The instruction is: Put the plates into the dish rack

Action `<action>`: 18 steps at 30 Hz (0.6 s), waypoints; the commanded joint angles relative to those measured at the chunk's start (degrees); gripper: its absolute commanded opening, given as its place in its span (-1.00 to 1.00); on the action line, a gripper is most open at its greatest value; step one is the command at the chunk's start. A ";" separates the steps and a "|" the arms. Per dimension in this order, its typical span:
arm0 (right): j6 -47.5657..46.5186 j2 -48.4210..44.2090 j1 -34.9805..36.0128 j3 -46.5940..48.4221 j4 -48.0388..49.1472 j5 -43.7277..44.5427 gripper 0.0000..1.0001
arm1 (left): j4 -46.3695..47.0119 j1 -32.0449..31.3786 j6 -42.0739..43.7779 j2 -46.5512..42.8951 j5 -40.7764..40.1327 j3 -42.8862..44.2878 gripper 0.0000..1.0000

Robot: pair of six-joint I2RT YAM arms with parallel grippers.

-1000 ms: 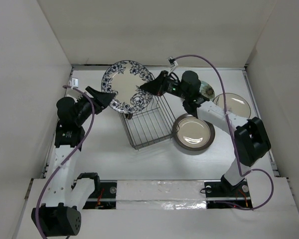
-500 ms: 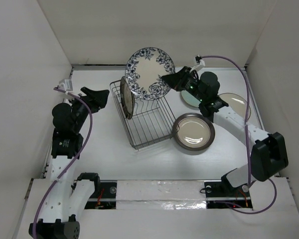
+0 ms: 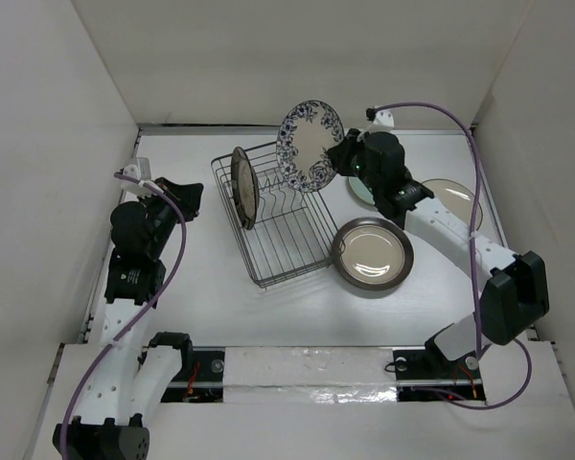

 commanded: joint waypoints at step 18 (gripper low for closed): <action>-12.35 13.39 10.85 22.38 -7.73 16.37 -1.00 | 3.06 -0.30 1.07 2.25 1.50 0.86 -1.00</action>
